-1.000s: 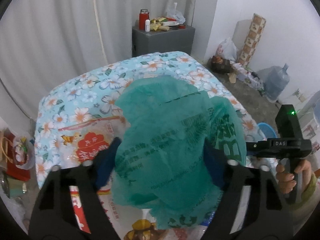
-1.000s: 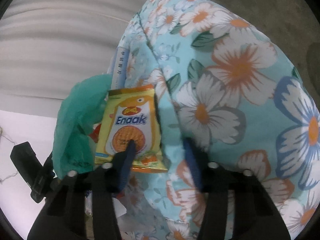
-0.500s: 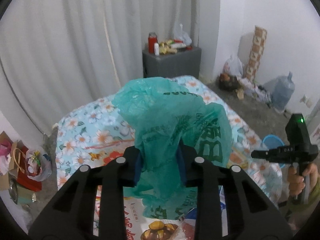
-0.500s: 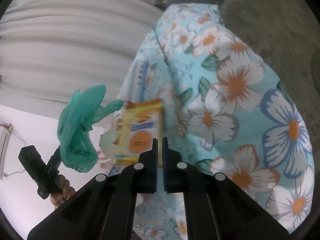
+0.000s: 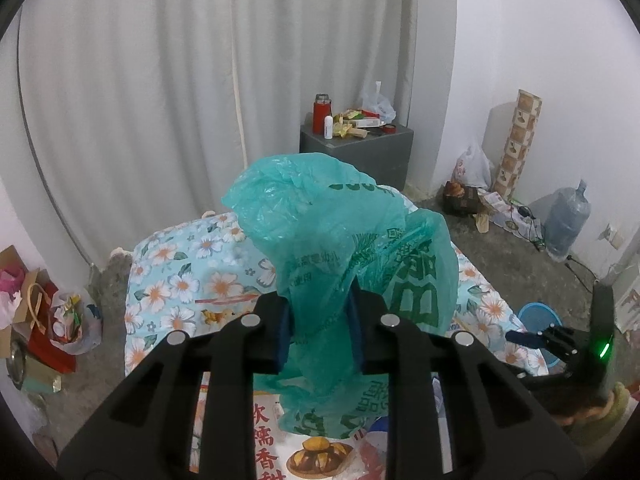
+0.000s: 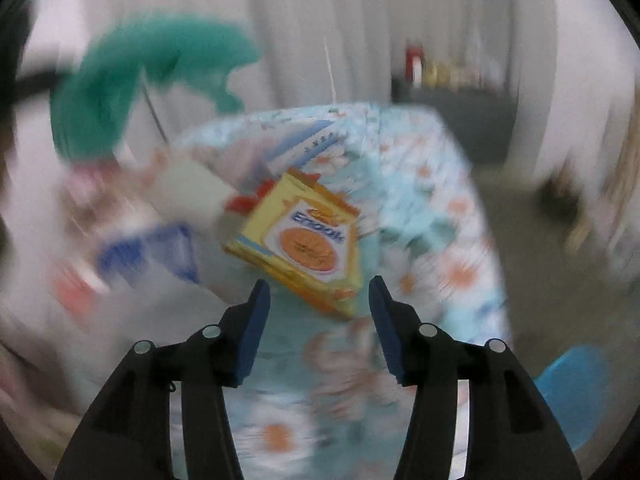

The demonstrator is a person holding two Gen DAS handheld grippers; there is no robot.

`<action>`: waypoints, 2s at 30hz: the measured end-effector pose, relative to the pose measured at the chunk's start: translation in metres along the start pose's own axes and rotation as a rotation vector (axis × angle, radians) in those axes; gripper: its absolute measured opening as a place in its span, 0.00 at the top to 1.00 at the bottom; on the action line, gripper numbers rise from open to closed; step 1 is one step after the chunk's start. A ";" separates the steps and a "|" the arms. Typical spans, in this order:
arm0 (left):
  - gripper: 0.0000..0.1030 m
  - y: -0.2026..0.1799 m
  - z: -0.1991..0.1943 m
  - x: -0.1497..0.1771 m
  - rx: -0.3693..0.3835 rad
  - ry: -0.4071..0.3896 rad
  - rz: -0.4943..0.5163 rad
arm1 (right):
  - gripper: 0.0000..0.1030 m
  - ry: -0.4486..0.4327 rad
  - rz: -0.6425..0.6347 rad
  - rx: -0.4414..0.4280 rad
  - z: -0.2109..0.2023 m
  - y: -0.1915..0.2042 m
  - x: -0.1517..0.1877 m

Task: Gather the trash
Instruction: 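Carry the green bag and yellow wrapper over the blue wastebasket with both grippers, then open both grippers to drop the bag and wrapper into the wastebasket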

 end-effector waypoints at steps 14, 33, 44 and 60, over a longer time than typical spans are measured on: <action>0.80 0.005 0.014 0.010 0.015 0.021 -0.032 | 0.81 0.055 -0.182 0.058 0.059 0.020 -0.005; 0.81 -0.167 0.040 -0.045 0.281 0.044 0.175 | 0.92 -0.271 0.423 0.155 -0.100 -0.132 0.007; 0.79 -0.435 0.167 -0.058 0.531 0.306 0.463 | 0.92 -0.270 0.784 0.423 -0.130 -0.285 0.102; 0.27 -0.640 0.325 0.054 0.598 0.622 0.580 | 0.72 -0.036 1.273 0.371 -0.011 -0.443 0.251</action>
Point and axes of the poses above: each gripper's, at about its wrist camera, not at the fingertips, and z roughly the way its jaws point, y to its left, x to its underside, the point moved 6 cm from there along z, roughly the way its jaws point, and after that the axes turned 10 degrees about z, right-handed, at the moved point
